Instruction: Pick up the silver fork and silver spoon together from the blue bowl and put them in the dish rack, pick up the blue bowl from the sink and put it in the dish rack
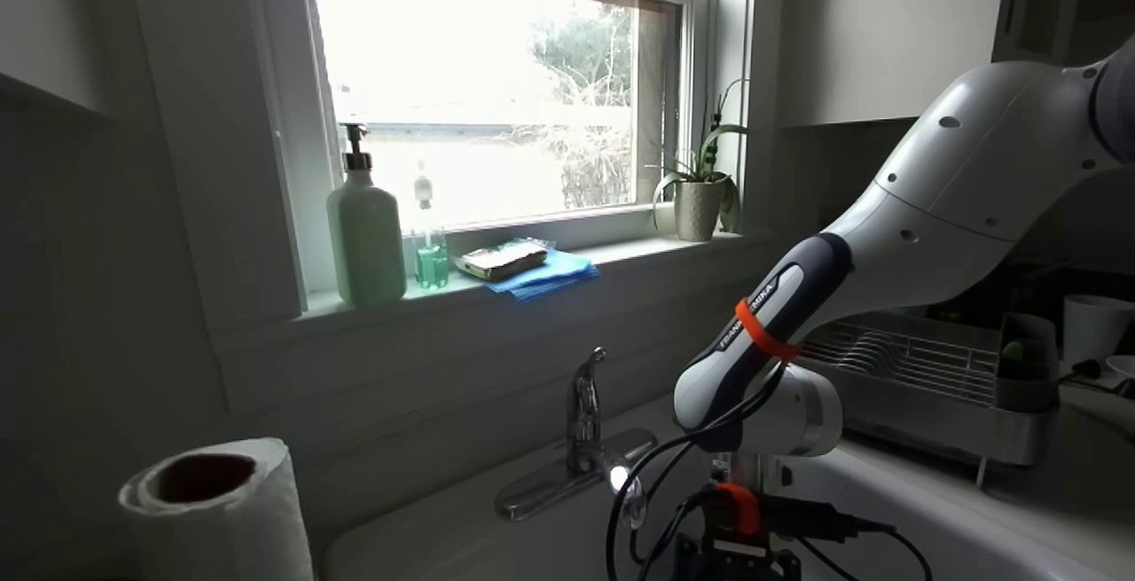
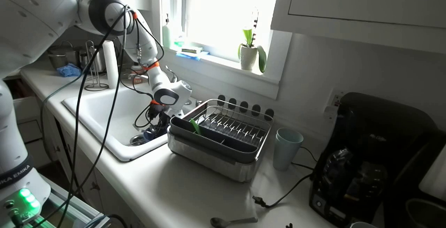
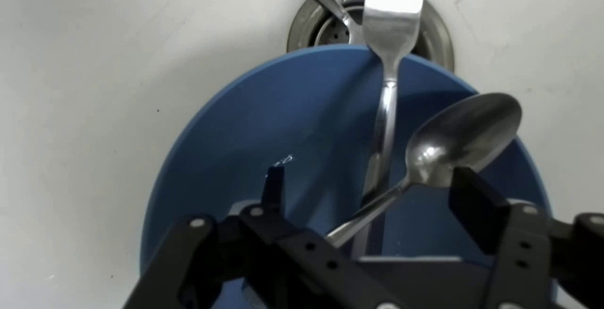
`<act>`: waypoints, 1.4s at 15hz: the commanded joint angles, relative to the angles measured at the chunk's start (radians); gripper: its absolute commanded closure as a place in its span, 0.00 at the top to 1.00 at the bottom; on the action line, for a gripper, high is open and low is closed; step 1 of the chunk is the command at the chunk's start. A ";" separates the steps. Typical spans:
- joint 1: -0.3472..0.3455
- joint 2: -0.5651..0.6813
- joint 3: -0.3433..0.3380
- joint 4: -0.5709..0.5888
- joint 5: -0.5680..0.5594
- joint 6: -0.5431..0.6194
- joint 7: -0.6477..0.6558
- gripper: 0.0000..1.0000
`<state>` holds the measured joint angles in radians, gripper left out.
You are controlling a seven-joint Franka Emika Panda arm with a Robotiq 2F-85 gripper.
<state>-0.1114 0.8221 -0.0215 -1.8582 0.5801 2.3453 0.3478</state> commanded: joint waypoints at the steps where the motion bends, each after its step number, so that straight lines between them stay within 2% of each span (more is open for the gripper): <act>1: -0.015 0.047 0.014 0.056 0.021 0.005 0.011 0.75; 4: -0.017 0.058 0.014 0.075 0.020 0.001 0.012 0.53; 5: -0.018 0.061 0.013 0.082 0.019 0.000 0.013 0.54; 6: -0.019 0.062 0.014 0.084 0.020 0.001 0.012 0.60; 7: -0.019 0.063 0.014 0.085 0.020 0.001 0.013 0.80; 8: -0.019 0.064 0.013 0.088 0.018 0.000 0.015 0.81; 10: -0.019 0.062 0.014 0.089 0.018 -0.002 0.015 0.94; 11: -0.019 0.062 0.014 0.090 0.018 -0.004 0.016 0.89; 12: -0.019 0.061 0.013 0.092 0.017 -0.007 0.016 0.63; 14: -0.019 0.061 0.013 0.094 0.016 -0.010 0.018 0.61; 21: -0.021 0.060 0.010 0.102 0.015 -0.032 0.041 0.12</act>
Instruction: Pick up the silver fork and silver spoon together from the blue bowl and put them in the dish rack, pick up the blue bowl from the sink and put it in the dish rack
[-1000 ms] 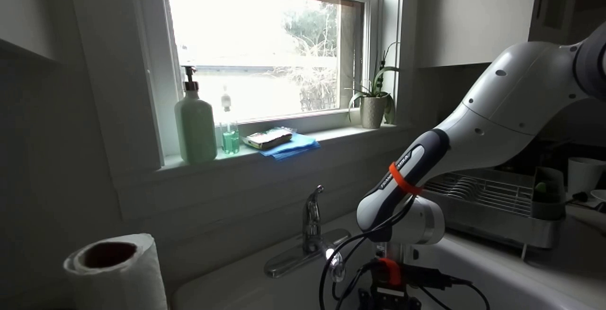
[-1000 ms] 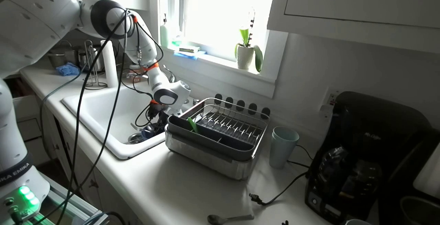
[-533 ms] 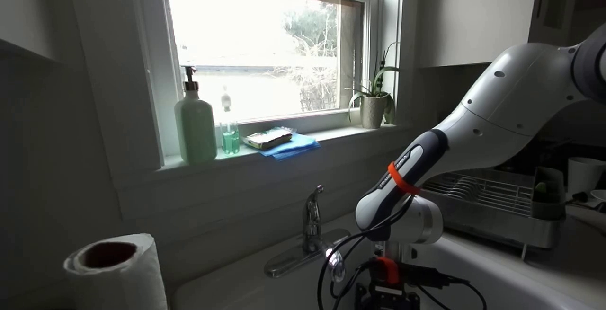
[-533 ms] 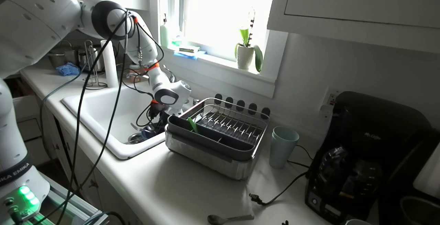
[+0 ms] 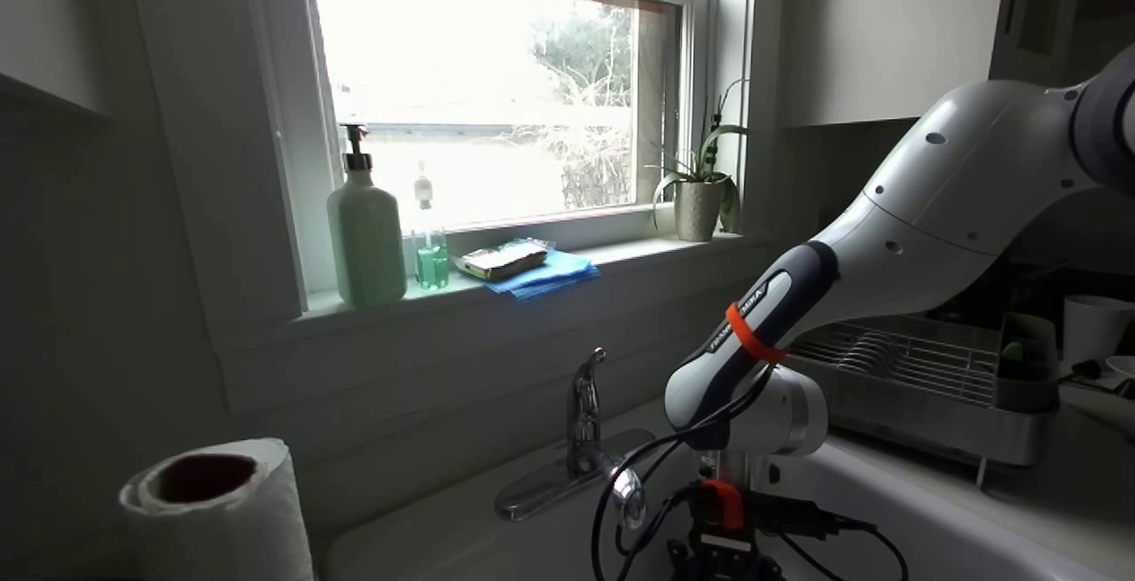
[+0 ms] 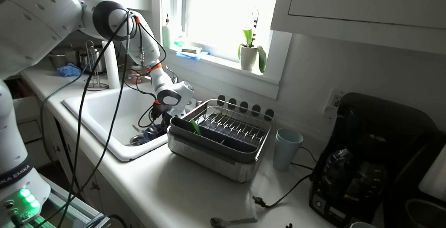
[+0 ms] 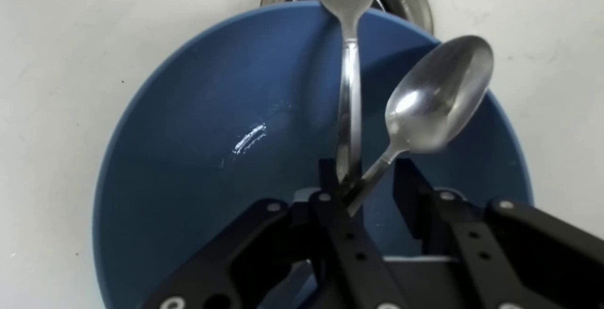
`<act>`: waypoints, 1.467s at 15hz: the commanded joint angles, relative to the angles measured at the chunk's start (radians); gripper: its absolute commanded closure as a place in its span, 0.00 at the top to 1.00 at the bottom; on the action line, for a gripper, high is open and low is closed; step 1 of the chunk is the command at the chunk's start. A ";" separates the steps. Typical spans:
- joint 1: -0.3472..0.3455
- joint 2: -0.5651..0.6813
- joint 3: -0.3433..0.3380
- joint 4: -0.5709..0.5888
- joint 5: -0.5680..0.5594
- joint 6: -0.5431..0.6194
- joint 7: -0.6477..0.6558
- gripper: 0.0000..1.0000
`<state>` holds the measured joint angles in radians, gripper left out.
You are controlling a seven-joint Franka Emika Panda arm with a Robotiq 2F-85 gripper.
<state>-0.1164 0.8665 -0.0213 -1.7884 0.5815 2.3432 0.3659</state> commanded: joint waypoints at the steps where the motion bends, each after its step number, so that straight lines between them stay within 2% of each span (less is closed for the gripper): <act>1: -0.017 0.017 0.010 0.034 0.013 -0.035 0.026 0.05; 2: -0.016 0.018 0.009 0.035 0.012 -0.040 0.029 0.04; 3: -0.017 0.019 0.009 0.038 0.011 -0.051 0.032 0.19; 4: -0.018 0.019 0.009 0.043 0.010 -0.067 0.036 0.40; 7: -0.019 0.025 0.007 0.054 0.008 -0.098 0.041 0.48; 8: -0.019 0.028 0.006 0.057 0.007 -0.110 0.042 0.45; 10: -0.018 0.034 0.004 0.064 0.006 -0.129 0.045 0.44; 11: -0.018 0.036 0.002 0.067 0.006 -0.138 0.047 0.39; 12: -0.018 0.038 0.002 0.068 0.005 -0.146 0.048 0.21; 14: -0.020 0.036 0.001 0.069 0.007 -0.158 0.046 0.10; 15: -0.019 0.033 -0.001 0.069 0.005 -0.161 0.048 0.01; 22: -0.026 0.016 -0.007 0.077 0.004 -0.187 0.044 0.04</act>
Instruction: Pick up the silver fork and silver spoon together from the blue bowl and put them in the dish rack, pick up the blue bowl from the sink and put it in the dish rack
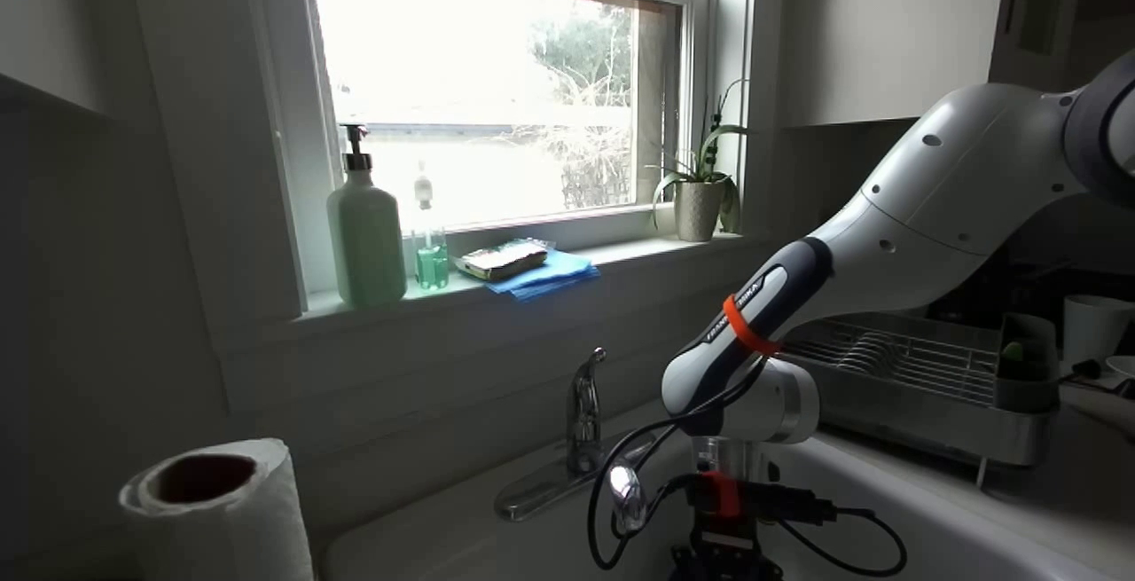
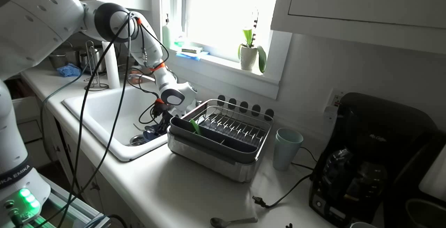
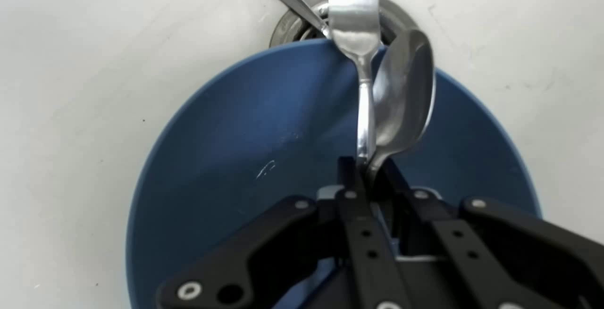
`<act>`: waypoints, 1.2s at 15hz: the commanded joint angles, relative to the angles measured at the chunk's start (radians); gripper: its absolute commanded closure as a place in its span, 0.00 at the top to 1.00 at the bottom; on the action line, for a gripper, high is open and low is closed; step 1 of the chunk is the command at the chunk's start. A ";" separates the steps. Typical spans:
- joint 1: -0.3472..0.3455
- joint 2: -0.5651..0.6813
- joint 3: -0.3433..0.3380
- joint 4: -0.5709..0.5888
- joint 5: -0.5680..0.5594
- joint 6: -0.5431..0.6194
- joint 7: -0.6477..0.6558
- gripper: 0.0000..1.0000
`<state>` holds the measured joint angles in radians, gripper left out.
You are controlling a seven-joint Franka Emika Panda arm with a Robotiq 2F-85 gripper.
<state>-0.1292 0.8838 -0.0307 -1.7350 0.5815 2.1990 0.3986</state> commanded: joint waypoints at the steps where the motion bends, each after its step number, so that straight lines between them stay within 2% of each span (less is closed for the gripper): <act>1: -0.020 -0.006 0.006 0.024 0.004 -0.061 -0.002 0.04; 6: -0.051 -0.036 0.014 0.037 0.001 -0.199 -0.070 0.04; 14: -0.036 -0.167 -0.010 0.002 -0.024 -0.385 -0.092 0.04; 18: -0.036 -0.189 -0.016 0.035 -0.052 -0.529 -0.086 0.04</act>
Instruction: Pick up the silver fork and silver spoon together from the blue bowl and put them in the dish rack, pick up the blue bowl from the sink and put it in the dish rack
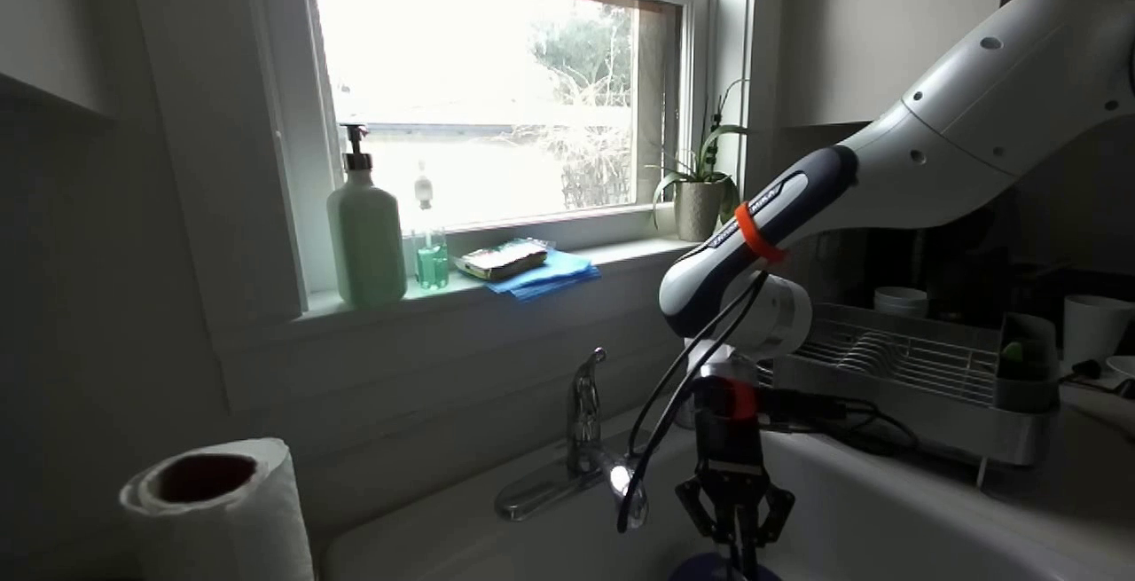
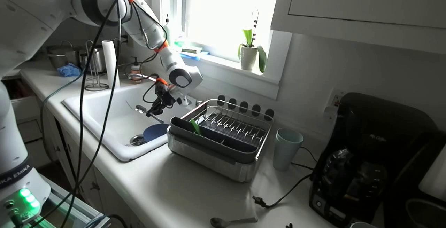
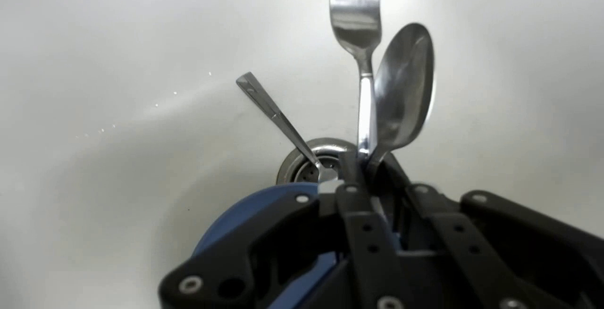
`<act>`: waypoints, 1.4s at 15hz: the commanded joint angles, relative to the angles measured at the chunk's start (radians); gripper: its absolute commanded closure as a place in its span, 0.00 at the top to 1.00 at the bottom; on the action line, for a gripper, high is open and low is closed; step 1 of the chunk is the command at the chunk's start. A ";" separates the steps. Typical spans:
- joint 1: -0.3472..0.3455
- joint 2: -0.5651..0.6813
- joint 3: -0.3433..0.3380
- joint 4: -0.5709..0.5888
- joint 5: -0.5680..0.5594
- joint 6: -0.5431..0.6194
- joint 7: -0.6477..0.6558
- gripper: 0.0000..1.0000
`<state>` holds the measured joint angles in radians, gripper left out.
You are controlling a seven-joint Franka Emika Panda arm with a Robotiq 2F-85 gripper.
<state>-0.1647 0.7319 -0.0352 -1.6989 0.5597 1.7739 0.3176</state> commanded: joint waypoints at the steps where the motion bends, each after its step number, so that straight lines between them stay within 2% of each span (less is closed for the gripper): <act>1: 0.001 -0.027 -0.013 0.014 -0.042 -0.148 0.003 0.04; 7: 0.025 0.044 -0.025 0.075 -0.113 -0.369 0.025 0.04; 11: 0.048 0.063 -0.043 0.095 -0.159 -0.443 0.032 0.04; 18: 0.036 -0.034 -0.091 0.047 -0.188 -0.507 0.005 0.04; 21: 0.005 -0.090 -0.110 0.034 -0.183 -0.571 -0.042 0.04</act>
<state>-0.1326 0.7158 -0.1323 -1.6322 0.3882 1.2613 0.3208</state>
